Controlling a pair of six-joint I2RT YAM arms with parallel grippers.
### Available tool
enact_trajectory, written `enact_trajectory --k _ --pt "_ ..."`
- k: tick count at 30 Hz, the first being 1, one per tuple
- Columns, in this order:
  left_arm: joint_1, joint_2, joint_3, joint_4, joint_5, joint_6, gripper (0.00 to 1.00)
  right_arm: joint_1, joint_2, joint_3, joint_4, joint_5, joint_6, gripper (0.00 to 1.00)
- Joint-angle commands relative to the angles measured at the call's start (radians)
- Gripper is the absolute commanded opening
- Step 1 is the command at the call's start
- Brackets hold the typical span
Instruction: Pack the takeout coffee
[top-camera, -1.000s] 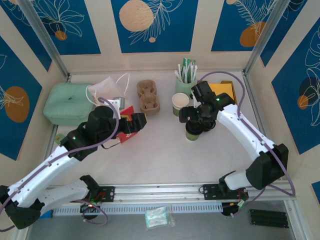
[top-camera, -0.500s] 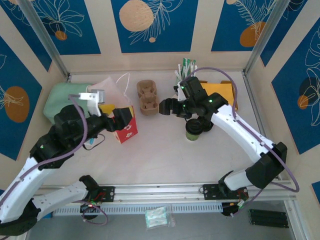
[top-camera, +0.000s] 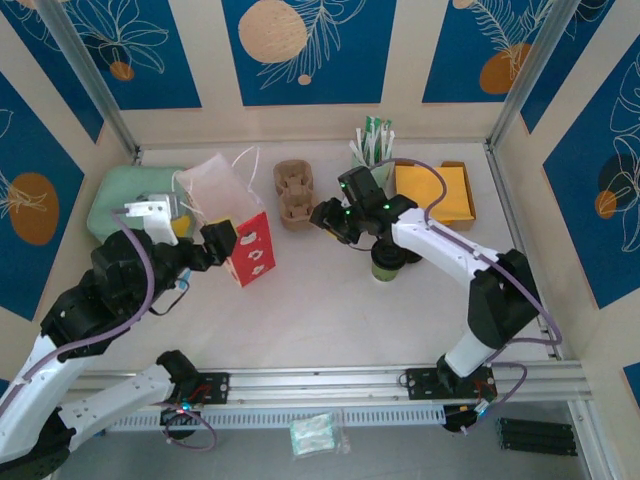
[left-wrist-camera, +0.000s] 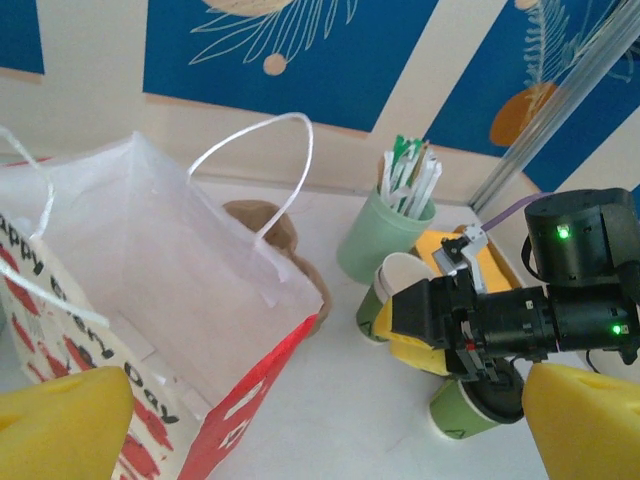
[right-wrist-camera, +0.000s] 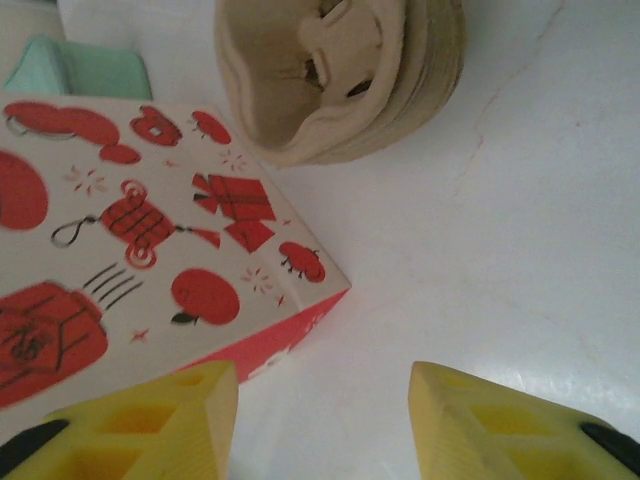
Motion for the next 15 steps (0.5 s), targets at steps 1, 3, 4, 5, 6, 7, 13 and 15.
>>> enact_trajectory --k 1,3,4,5,6,7,13,15 --pt "0.002 -0.006 -0.012 0.005 -0.020 0.029 0.99 0.014 0.037 -0.004 0.047 0.046 0.087 0.45" --pt "0.002 -0.003 -0.018 0.010 -0.015 0.029 0.99 0.018 0.065 0.009 0.051 0.067 0.101 0.43" --pt "0.001 -0.001 -0.021 0.009 -0.013 0.029 0.99 0.019 0.077 0.014 0.052 0.074 0.103 0.43" --pt "0.002 0.000 -0.023 0.010 -0.012 0.027 0.99 0.019 0.094 0.025 0.051 0.077 0.106 0.42" --pt "0.001 0.001 -0.027 0.009 -0.008 0.025 0.99 0.020 0.109 0.039 0.046 0.083 0.106 0.42" --pt "0.002 0.002 -0.030 0.010 -0.008 0.023 0.99 0.019 0.122 0.050 0.038 0.089 0.107 0.42" --pt "0.001 0.011 -0.036 0.017 0.014 0.019 0.99 0.014 0.188 0.089 0.028 0.103 0.113 0.35" --pt "0.001 0.017 -0.037 0.021 0.020 0.019 0.99 0.010 0.206 0.100 0.030 0.102 0.116 0.35"
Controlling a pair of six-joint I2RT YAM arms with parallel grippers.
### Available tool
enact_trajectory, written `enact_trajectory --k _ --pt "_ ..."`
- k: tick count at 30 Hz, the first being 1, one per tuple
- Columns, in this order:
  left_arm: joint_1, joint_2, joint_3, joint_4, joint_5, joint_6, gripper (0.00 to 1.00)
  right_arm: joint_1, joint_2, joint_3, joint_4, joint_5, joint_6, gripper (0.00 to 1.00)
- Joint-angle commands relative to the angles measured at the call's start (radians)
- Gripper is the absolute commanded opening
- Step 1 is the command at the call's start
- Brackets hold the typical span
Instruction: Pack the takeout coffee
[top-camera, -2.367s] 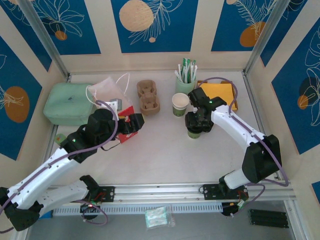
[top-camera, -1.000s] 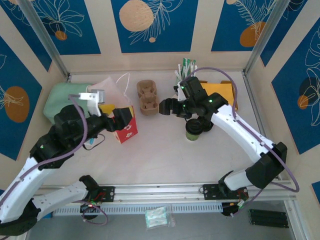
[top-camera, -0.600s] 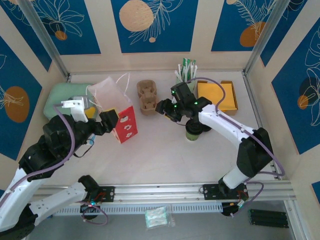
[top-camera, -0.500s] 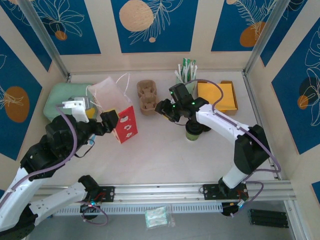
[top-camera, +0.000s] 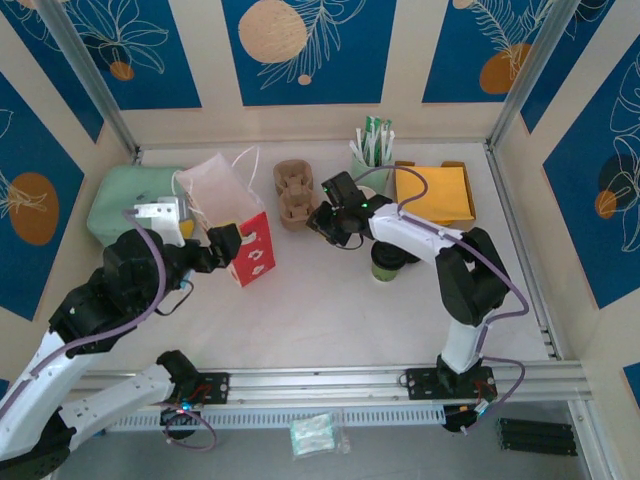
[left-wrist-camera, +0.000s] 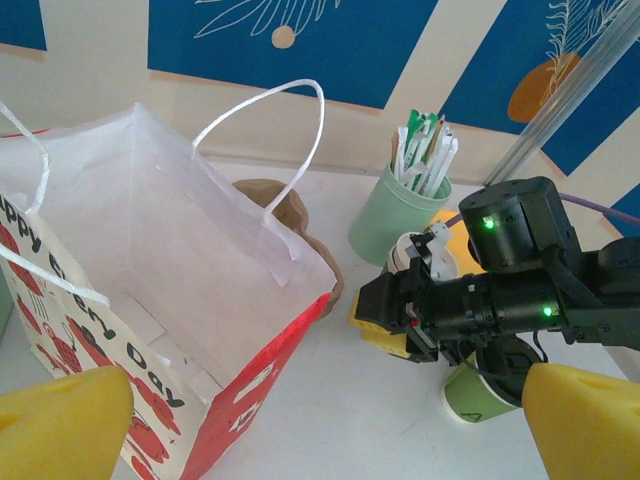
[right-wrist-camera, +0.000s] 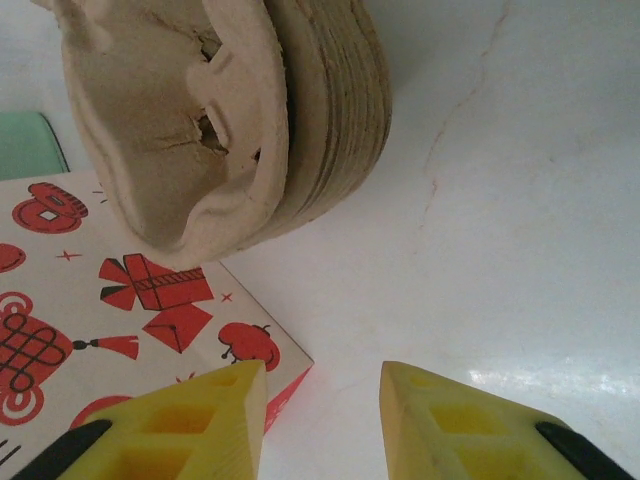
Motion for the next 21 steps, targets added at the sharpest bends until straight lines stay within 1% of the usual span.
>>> enact_trajectory --k 1,13,16,21 --pt "0.001 0.009 -0.009 0.021 0.020 0.020 0.99 -0.004 0.026 0.040 -0.006 0.019 0.020 0.34" --pt "0.001 0.026 -0.027 0.034 0.035 0.017 1.00 -0.022 0.087 0.098 -0.001 -0.003 0.002 0.33" --pt "0.001 0.032 -0.025 0.033 0.040 0.017 0.99 -0.026 0.096 0.110 0.001 -0.018 -0.009 0.30" --pt "0.002 0.040 -0.025 0.038 0.043 0.019 1.00 -0.034 0.109 0.124 0.004 -0.021 -0.015 0.29"
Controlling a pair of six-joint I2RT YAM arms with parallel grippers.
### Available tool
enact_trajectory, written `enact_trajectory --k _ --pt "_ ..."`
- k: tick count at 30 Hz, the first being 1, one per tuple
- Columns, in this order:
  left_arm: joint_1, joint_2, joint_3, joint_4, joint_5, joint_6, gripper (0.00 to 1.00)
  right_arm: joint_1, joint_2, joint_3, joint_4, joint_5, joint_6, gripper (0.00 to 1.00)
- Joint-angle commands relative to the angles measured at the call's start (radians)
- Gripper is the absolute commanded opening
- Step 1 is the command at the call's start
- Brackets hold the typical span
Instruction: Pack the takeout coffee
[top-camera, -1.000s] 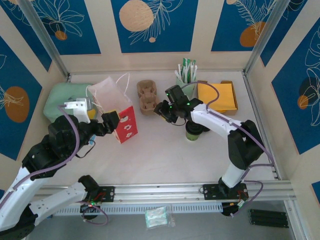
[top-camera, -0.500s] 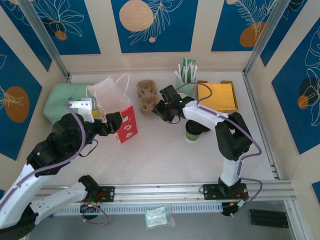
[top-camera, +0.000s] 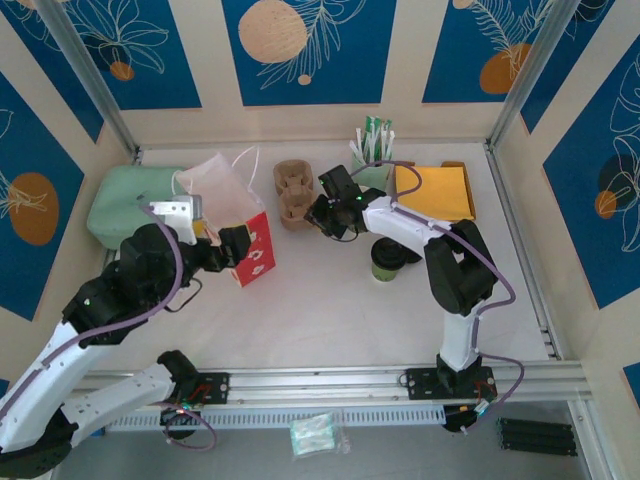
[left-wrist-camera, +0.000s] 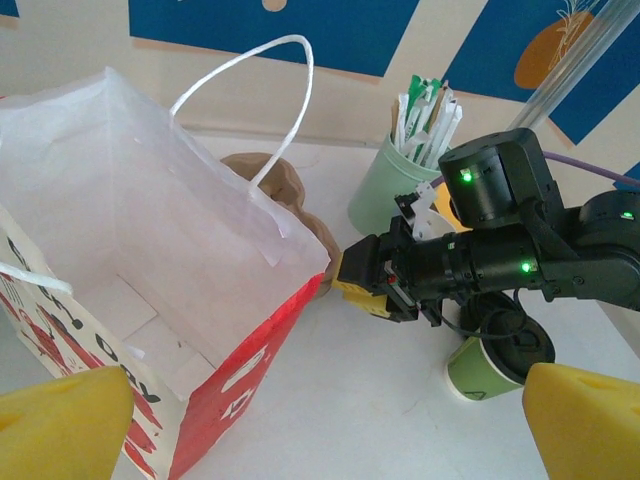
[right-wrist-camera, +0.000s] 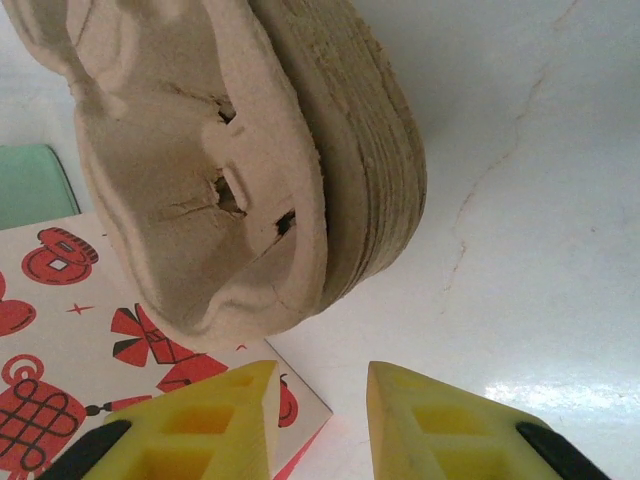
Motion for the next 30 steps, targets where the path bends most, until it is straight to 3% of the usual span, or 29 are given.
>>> enact_trajectory --k 1,18,30 --pt "0.002 0.004 -0.006 0.031 0.015 0.019 0.99 -0.009 0.024 0.039 -0.005 -0.019 -0.009 0.28" --pt "0.002 0.006 -0.018 0.028 0.021 0.009 0.99 -0.025 0.034 0.058 -0.003 -0.053 -0.029 0.18" --pt "0.001 0.006 -0.029 0.034 0.027 0.004 0.99 -0.027 0.068 0.102 -0.029 -0.051 -0.043 0.20"
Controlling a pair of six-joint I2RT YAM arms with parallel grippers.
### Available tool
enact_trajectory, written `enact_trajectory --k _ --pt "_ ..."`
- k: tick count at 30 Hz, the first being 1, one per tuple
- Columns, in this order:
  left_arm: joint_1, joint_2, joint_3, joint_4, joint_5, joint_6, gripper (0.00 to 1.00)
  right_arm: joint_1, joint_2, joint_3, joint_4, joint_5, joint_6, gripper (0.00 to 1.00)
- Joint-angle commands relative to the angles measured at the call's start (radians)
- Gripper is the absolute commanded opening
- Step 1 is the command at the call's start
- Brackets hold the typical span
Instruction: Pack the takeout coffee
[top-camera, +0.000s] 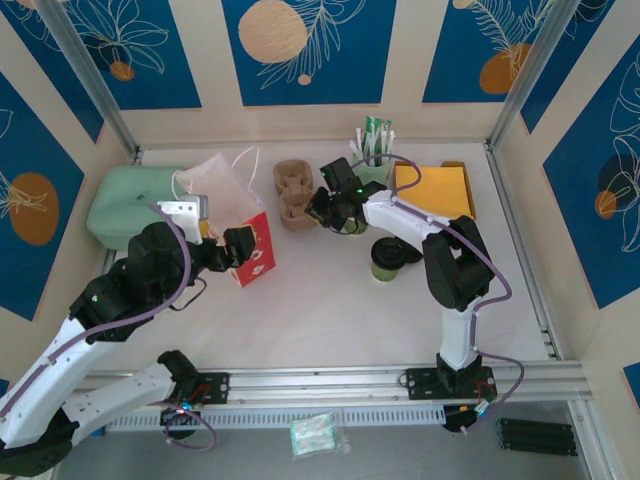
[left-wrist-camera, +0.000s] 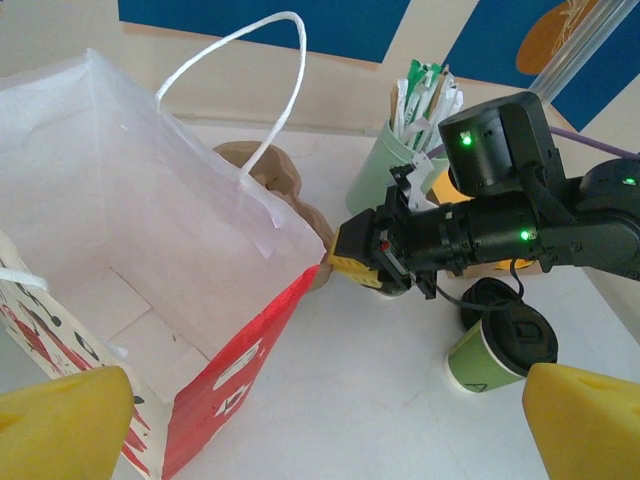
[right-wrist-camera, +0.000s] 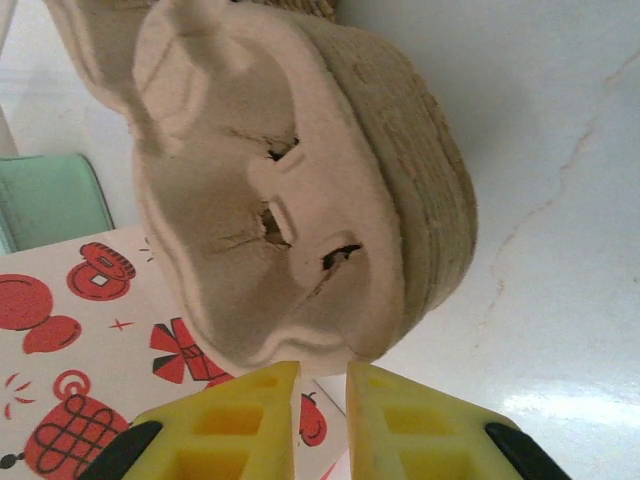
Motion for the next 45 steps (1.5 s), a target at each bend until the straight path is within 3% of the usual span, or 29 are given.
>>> enact_trajectory --k 1,34,45 --pt "0.001 -0.001 -0.008 0.018 0.012 0.004 0.99 -0.005 0.035 0.035 -0.028 -0.017 -0.017 0.19" --pt "0.002 -0.002 0.000 0.016 0.010 0.007 1.00 0.013 0.006 0.015 -0.058 -0.029 -0.018 0.32" --pt "0.002 -0.005 -0.007 0.016 0.007 0.008 0.99 0.055 -0.051 -0.012 -0.081 0.054 -0.023 0.42"
